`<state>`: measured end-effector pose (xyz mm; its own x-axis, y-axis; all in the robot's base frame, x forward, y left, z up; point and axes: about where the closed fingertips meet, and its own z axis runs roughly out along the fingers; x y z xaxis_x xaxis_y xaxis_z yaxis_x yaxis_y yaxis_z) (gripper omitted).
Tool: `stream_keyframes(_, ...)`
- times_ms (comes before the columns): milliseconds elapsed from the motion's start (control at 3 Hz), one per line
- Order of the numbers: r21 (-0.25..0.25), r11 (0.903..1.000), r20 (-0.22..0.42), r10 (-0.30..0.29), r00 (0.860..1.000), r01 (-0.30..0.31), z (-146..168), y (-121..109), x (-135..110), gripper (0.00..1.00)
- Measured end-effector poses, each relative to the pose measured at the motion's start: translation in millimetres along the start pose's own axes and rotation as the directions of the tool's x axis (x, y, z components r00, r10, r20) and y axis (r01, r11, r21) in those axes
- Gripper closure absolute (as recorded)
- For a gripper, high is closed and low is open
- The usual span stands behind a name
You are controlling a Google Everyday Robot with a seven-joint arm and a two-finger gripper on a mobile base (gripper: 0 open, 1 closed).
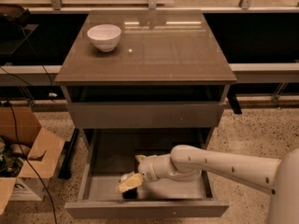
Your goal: Pick pepsi can from middle drawer and place on counter
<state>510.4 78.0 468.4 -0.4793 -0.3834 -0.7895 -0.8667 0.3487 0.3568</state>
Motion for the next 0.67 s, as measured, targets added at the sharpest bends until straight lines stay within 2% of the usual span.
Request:
stream_keyframes(333,-0.027,0.9986,-0.004,0.046,0.999,-0.046,29.1,-5.3,15.9,0.00)
stream_keyframes(667,-0.049,0.9951,-0.020,0.085,0.996,-0.086,44.8,-4.4,25.4,0.26)
